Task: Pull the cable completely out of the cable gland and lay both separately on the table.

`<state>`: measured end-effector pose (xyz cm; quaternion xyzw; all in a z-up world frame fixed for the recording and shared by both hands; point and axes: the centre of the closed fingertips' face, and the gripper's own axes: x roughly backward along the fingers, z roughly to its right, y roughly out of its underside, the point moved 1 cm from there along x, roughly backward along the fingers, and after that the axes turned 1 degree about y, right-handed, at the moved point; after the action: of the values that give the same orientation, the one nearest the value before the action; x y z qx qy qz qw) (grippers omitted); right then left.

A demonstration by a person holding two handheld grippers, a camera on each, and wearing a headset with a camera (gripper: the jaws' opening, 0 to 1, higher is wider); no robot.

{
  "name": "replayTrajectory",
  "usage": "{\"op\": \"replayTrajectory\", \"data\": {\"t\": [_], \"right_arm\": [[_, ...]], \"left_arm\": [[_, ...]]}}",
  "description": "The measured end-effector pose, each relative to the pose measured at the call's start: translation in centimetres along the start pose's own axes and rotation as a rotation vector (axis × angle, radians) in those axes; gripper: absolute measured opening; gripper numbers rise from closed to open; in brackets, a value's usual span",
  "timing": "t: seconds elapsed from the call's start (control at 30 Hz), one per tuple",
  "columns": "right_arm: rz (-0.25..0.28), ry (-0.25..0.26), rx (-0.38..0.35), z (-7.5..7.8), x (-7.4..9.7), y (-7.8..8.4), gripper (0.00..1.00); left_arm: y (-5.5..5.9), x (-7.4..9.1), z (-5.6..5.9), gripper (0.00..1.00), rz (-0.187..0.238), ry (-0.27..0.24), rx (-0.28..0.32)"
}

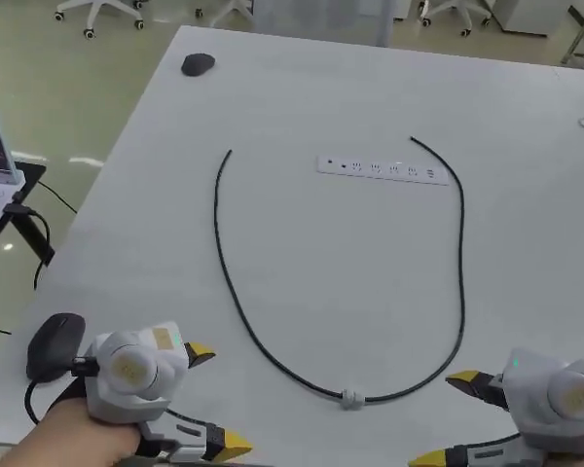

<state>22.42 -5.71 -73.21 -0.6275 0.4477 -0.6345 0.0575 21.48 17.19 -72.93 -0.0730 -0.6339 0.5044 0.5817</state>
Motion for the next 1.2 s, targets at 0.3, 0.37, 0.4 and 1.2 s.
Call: {"op": "replayTrajectory", "data": {"t": [0.3,0.37,0.4,1.2], "right_arm": [[-0.025,-0.004,0.046,1.4,-1.4,-1.3,0.74],[-0.042,-0.006,0.056,1.5,-1.9,-1.5,0.73],[-0.042,-0.007,0.069,1.4,-2.1,-1.6,0.71],[-0.167,-0.079,0.22,1.1,-7.2,-1.7,0.52]], "left_arm": [[0.4,-0.5,0.1,0.8,-0.007,-0.012,0.016],[0.6,-0.5,0.0,0.79,-0.014,-0.012,0.032],[0.5,-0.5,0.1,0.79,-0.009,-0.01,0.03],[1.0,-1.4,0.5,0.73,-0.012,0.006,0.048]]}}
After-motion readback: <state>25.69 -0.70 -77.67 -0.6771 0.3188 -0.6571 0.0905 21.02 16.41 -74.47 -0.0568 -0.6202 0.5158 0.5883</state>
